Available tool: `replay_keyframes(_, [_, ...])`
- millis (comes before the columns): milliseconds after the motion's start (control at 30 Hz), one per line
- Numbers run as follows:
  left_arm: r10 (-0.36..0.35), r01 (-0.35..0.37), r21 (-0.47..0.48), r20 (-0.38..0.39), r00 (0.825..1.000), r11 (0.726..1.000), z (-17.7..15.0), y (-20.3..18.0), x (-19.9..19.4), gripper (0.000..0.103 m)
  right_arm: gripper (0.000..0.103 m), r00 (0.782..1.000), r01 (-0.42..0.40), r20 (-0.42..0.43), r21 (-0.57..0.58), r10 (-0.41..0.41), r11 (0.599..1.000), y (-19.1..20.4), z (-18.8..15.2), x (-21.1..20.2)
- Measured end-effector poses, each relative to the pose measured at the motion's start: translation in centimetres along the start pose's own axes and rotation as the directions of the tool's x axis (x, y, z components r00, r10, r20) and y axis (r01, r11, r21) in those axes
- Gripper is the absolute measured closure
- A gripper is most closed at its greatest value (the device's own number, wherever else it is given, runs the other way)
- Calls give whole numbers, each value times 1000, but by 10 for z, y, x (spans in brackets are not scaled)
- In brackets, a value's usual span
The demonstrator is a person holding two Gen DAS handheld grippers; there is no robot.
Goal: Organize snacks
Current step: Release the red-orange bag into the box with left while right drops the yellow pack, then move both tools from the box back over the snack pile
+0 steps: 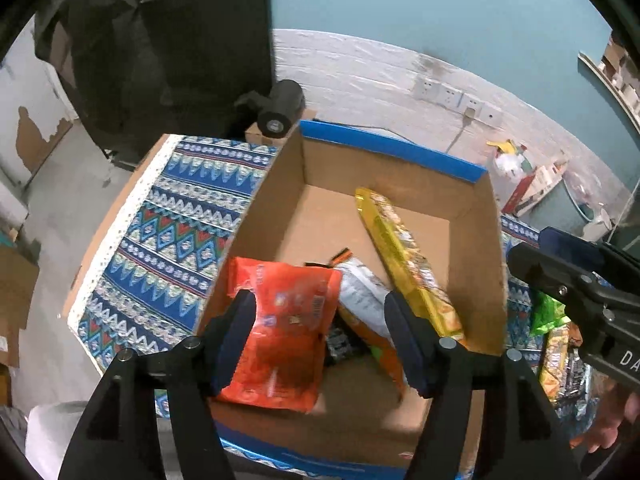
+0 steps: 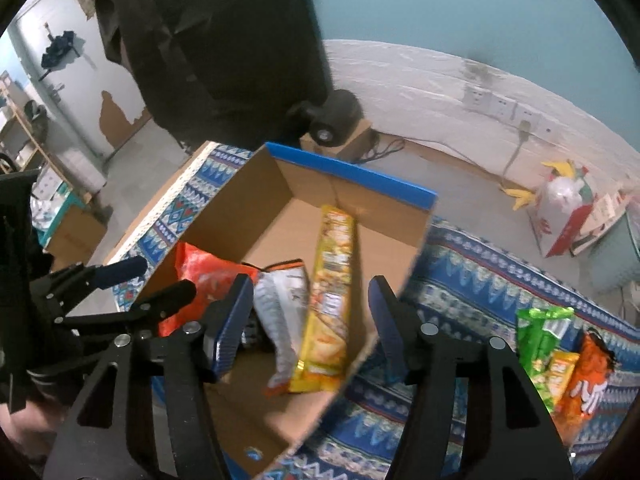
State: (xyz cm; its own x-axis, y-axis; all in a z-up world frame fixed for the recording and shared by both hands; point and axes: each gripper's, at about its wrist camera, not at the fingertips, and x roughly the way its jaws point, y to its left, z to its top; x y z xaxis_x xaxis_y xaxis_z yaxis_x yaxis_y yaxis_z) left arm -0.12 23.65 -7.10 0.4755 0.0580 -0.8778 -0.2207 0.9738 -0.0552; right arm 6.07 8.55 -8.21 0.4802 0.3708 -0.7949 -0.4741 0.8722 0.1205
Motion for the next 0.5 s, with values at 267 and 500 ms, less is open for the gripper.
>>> replay_keyframes(267, [-46,45,62,12,999,997,3,-40,-11,31,40,998,66,6,25,-66,997,-34,-14,-20])
replay_keyframes(500, [-61,59,144,6,998,988,0,-79,-12,31,39,993,115,4,63,-116,991,-66,-33,-39])
